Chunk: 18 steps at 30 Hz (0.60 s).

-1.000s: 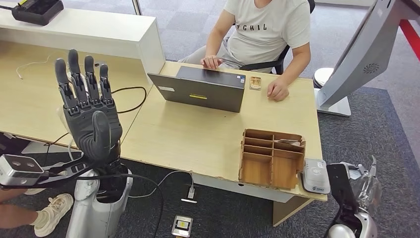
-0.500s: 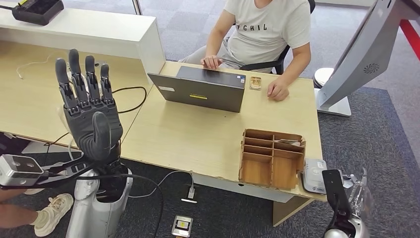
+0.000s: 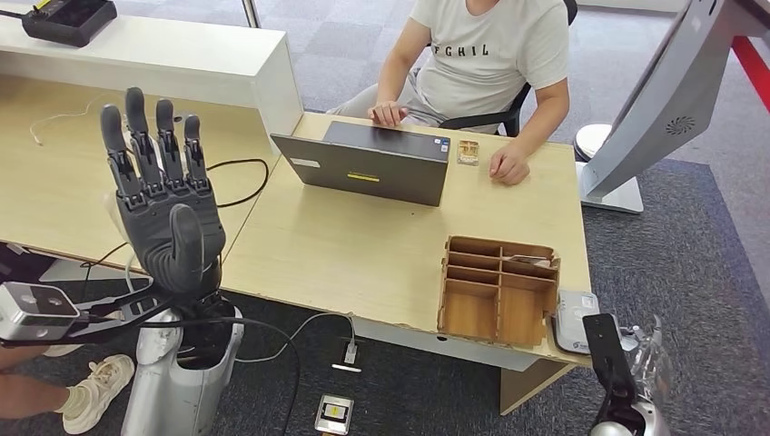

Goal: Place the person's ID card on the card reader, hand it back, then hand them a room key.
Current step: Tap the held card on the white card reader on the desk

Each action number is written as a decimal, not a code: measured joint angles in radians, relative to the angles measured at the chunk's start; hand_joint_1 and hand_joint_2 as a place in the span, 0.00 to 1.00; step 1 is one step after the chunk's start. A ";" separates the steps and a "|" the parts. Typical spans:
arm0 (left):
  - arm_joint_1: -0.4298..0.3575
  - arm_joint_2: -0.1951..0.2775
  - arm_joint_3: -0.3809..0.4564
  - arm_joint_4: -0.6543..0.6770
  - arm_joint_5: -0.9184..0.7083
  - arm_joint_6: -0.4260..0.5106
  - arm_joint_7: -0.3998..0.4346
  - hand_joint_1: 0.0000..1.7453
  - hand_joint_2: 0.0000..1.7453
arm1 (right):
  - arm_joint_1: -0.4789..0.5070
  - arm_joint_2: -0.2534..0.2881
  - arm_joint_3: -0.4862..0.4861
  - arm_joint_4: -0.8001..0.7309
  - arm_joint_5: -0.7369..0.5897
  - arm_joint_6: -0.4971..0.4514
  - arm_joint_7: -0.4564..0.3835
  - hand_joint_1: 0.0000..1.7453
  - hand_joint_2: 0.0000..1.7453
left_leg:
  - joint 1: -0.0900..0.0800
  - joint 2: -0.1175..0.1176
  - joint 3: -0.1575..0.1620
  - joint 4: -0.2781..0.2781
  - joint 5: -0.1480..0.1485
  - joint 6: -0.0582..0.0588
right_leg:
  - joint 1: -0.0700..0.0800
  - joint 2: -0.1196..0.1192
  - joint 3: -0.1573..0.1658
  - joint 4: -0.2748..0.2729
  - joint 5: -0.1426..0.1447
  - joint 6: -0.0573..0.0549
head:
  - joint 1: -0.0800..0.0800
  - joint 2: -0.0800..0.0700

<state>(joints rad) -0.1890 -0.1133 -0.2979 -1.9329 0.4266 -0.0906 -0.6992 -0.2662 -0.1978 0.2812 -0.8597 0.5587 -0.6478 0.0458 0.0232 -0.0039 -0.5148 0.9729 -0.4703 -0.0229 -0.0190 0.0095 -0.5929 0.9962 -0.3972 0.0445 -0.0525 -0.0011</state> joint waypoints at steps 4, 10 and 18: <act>0.000 0.000 0.000 0.000 -0.003 -0.004 0.000 0.00 1.00 | -0.004 0.001 0.003 0.005 -0.001 0.001 0.003 1.00 1.00 | 0.000 0.000 0.000 0.000 0.000 0.000 | 0.000 0.000 0.000 0.000 0.000 0.000 | 0.000 0.000; 0.000 0.000 0.000 0.000 -0.005 -0.004 0.000 0.00 1.00 | -0.007 0.003 0.008 0.008 0.000 0.004 0.003 1.00 1.00 | 0.000 0.000 0.000 0.000 0.000 0.000 | 0.000 0.000 0.000 0.000 0.000 0.000 | 0.000 0.000; -0.001 0.000 0.000 0.000 -0.005 -0.004 0.000 0.00 1.00 | -0.010 0.004 0.013 0.008 0.013 0.008 0.007 1.00 1.00 | 0.000 0.000 0.000 0.000 0.000 0.000 | 0.000 0.000 0.000 0.000 0.000 0.000 | 0.000 0.000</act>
<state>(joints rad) -0.1897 -0.1137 -0.2979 -1.9329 0.4219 -0.0946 -0.6992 -0.2760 -0.1934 0.2945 -0.8519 0.5713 -0.6400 0.0531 0.0232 -0.0038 -0.5146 0.9729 -0.4703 -0.0229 -0.0190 0.0095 -0.5927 0.9962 -0.3972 0.0445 -0.0526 -0.0011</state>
